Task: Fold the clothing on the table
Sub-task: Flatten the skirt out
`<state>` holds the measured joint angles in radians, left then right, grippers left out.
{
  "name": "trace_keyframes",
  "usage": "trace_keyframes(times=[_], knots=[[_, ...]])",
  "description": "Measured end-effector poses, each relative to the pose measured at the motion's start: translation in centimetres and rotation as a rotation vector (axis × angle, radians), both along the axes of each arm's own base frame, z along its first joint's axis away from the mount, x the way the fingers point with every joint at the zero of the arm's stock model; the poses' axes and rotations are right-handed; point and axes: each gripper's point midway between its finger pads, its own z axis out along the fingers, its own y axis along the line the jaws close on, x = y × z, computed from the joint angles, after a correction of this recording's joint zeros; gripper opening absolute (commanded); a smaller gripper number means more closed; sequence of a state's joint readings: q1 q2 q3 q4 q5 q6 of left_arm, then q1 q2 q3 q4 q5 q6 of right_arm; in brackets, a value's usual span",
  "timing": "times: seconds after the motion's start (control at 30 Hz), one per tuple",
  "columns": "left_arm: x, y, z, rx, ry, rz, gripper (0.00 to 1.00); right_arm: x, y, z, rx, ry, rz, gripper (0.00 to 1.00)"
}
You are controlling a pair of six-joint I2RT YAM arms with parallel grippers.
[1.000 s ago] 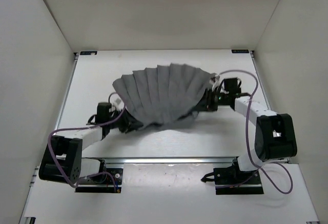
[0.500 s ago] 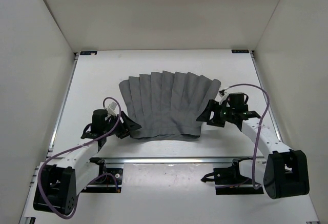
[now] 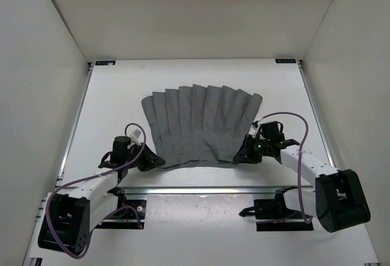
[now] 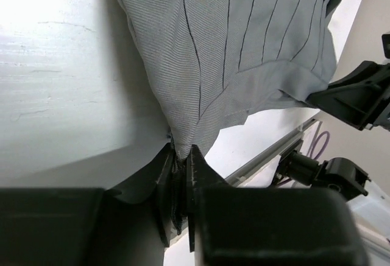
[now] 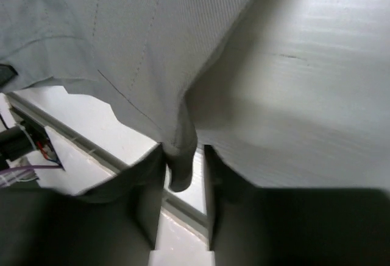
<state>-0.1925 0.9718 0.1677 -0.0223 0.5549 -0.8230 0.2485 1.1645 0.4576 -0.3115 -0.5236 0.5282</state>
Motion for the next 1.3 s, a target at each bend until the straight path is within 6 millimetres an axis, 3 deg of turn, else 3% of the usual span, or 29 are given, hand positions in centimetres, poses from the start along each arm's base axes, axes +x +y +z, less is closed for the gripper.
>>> trace_keyframes(times=[0.03, 0.1, 0.27, 0.37, 0.43, 0.5, 0.67, 0.73, 0.8, 0.9, 1.03, 1.13, 1.2, 1.3], knots=[[-0.1, 0.0, -0.1, 0.001, 0.001, 0.000, 0.11, 0.1, -0.1, -0.1, -0.003, 0.002, -0.007, 0.09], [-0.2, 0.0, -0.1, 0.001, -0.003, 0.000, 0.00, 0.2, -0.2, -0.1, -0.011, -0.002, -0.014, 0.00], [-0.2, 0.2, 0.2, 0.009, -0.021, 0.006, 0.00, -0.3, -0.5, 0.4, -0.023, 0.000, -0.021, 0.00], [-0.6, 0.4, 0.7, 0.012, -0.024, 0.005, 0.00, -0.6, -0.5, 2.6, -0.011, -0.035, -0.004, 0.00], [-0.5, 0.5, 2.1, 0.013, -0.049, 0.013, 0.00, -0.4, -0.2, 5.5, 0.018, -0.107, 0.016, 0.00], [0.5, 0.6, 5.1, 0.008, -0.118, 0.027, 0.00, 0.3, 0.1, 9.5, 0.063, -0.208, 0.038, 0.00], [4.1, 0.3, 16.0, -0.027, -0.357, 0.053, 0.00, 2.4, 0.7, 20.3, 0.153, -0.480, 0.080, 0.00], [5.5, 0.3, 19.8, -0.045, -0.439, 0.065, 0.00, 3.6, 0.9, 23.0, 0.162, -0.540, 0.098, 0.00], [7.6, 0.2, 22.3, -0.066, -0.483, 0.079, 0.00, 5.3, 1.2, 24.6, 0.159, -0.574, 0.117, 0.00], [12.5, -0.1, 24.6, -0.085, -0.483, 0.086, 0.00, 10.1, 1.7, 26.1, 0.139, -0.599, 0.135, 0.01], [21.2, -0.9, 27.6, -0.090, -0.490, 0.080, 0.00, 19.0, 2.2, 27.0, 0.099, -0.585, 0.150, 0.00], [26.3, -0.8, 31.9, -0.068, -0.557, 0.090, 0.00, 25.4, 2.3, 31.3, 0.073, -0.681, 0.160, 0.00], [27.5, -0.3, 35.4, -0.055, -0.633, 0.101, 0.00, 27.0, 1.8, 34.4, 0.080, -0.780, 0.154, 0.00], [25.7, 1.1, 39.1, -0.041, -0.735, 0.120, 0.00, 25.2, -0.2, 36.8, 0.102, -0.843, 0.140, 0.00]])
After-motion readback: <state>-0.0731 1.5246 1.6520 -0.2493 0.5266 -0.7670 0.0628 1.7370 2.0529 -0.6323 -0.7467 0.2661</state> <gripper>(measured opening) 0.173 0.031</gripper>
